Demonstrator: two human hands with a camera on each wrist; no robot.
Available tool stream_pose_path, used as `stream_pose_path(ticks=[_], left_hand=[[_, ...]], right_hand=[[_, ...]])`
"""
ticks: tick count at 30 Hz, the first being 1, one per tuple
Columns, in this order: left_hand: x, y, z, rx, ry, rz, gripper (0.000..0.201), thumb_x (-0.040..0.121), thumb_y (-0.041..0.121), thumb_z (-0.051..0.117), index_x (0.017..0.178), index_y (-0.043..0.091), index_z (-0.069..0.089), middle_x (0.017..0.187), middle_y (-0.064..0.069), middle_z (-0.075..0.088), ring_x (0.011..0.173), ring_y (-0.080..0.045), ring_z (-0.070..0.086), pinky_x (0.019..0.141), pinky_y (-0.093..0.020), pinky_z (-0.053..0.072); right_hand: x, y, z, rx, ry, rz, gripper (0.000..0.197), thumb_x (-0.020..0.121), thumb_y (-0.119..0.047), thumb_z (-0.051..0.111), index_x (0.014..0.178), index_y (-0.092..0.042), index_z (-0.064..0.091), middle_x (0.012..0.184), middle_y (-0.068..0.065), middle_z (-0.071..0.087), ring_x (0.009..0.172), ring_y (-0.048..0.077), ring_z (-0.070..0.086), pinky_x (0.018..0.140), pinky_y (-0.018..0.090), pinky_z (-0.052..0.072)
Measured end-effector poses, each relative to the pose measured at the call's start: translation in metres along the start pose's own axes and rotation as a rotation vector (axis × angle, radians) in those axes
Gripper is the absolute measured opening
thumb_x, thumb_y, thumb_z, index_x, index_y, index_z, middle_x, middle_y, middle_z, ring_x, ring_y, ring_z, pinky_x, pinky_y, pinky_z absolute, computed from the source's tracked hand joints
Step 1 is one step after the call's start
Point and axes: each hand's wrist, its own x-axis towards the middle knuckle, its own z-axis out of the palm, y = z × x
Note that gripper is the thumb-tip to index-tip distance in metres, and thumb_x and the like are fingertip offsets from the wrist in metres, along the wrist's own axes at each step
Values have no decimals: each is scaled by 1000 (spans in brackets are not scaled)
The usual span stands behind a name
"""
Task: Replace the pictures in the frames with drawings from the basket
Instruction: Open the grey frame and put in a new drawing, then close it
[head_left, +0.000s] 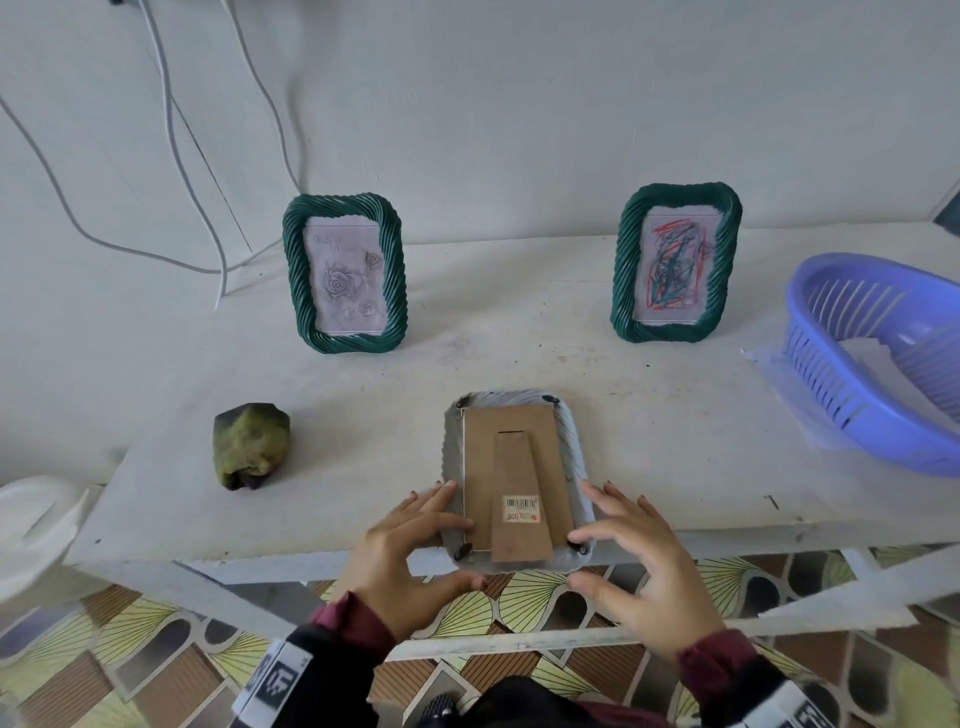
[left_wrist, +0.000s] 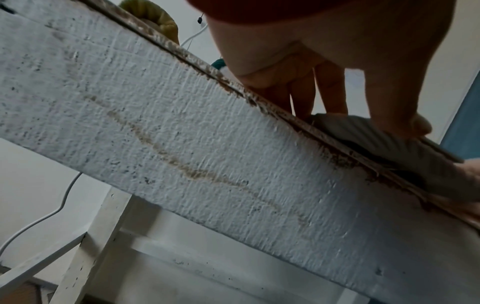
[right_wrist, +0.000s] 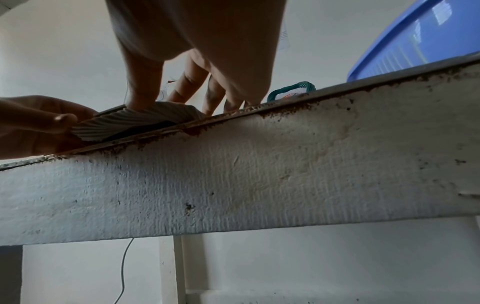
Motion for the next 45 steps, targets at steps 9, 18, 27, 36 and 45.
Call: stream_pose_path(ticks=[9, 18, 27, 36, 45], left_hand=[[-3, 2, 4, -96, -12, -51, 33, 56, 75, 61, 84, 58, 62, 126, 13, 50, 126, 0, 42, 110, -23, 22], [-3, 8, 3, -57, -126, -97, 6, 61, 55, 62, 67, 54, 61, 131, 9, 49, 135, -7, 32, 113, -19, 8], [2, 19, -1, -17, 15, -139, 32, 63, 55, 58, 94, 45, 60, 117, 24, 56, 117, -8, 49, 96, -40, 43], [27, 17, 2, 181, -175, -193, 115, 44, 87, 49, 142, 34, 21, 145, 1, 34, 135, -17, 27, 111, -36, 27], [35, 22, -1, 279, -293, -249, 131, 37, 85, 40, 146, 24, 2, 153, 3, 16, 142, -15, 8, 116, -30, 12]], right_hand=[[3, 5, 5, -120, -69, -39, 16, 75, -46, 60, 89, -41, 52, 141, -31, 26, 135, -11, 16, 110, 19, -3], [1, 4, 5, -132, -92, -45, 13, 77, -49, 48, 83, -38, 50, 143, -29, 23, 136, -8, 13, 111, 20, -6], [5, -11, -5, -65, -102, 18, 20, 74, -52, 51, 92, -45, 53, 138, -31, 32, 131, -12, 23, 112, 28, 9], [40, -28, -13, -127, -56, 57, 35, 84, -43, 55, 118, -39, 47, 121, -34, 40, 115, -14, 35, 99, 13, 29], [73, -34, -7, -153, -66, 215, 54, 91, -33, 52, 140, -21, 33, 144, -4, 39, 132, 11, 33, 102, 19, 24]])
